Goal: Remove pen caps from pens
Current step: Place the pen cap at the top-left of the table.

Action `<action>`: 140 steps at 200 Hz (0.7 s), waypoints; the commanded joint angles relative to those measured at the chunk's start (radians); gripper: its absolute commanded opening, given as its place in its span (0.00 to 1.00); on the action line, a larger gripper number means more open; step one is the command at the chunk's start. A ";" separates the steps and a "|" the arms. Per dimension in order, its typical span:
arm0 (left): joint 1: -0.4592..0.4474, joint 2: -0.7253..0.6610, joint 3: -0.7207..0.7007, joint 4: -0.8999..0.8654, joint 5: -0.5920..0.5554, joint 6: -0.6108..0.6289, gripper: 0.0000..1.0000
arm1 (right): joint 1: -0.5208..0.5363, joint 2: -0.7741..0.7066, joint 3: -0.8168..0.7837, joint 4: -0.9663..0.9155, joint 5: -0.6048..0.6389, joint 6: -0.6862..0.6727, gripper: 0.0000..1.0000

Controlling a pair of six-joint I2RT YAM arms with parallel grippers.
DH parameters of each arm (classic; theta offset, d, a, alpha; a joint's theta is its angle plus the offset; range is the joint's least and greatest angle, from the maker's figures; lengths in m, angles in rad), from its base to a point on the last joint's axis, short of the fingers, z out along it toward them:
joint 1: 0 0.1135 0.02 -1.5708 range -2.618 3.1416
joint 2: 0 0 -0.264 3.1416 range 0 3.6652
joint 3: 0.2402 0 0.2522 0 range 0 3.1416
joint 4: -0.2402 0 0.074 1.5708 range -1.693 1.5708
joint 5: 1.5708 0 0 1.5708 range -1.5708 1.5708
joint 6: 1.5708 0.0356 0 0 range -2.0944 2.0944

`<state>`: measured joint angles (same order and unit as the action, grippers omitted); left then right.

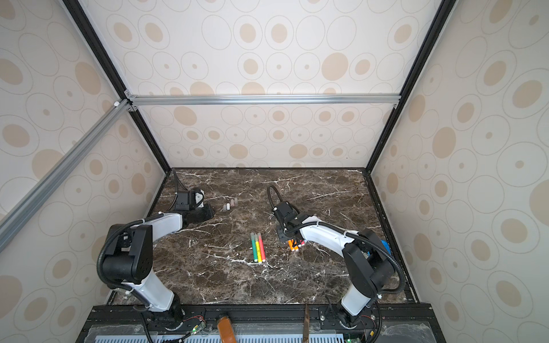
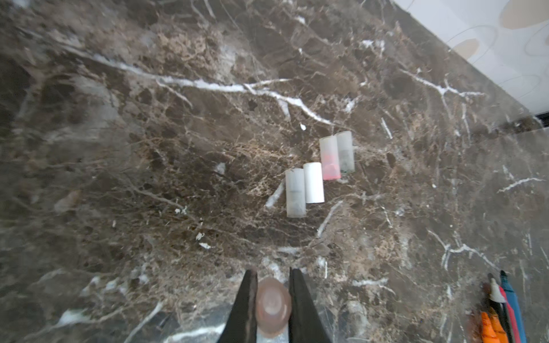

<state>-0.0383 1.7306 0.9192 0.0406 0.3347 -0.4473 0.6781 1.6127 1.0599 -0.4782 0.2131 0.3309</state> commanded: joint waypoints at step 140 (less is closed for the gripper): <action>0.008 0.196 0.173 0.021 0.045 0.035 0.18 | -0.005 0.005 0.021 -0.020 -0.026 -0.007 0.28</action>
<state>-0.0383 1.9099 1.0554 0.0528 0.3622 -0.4320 0.6781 1.5955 1.0603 -0.4793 0.1905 0.3279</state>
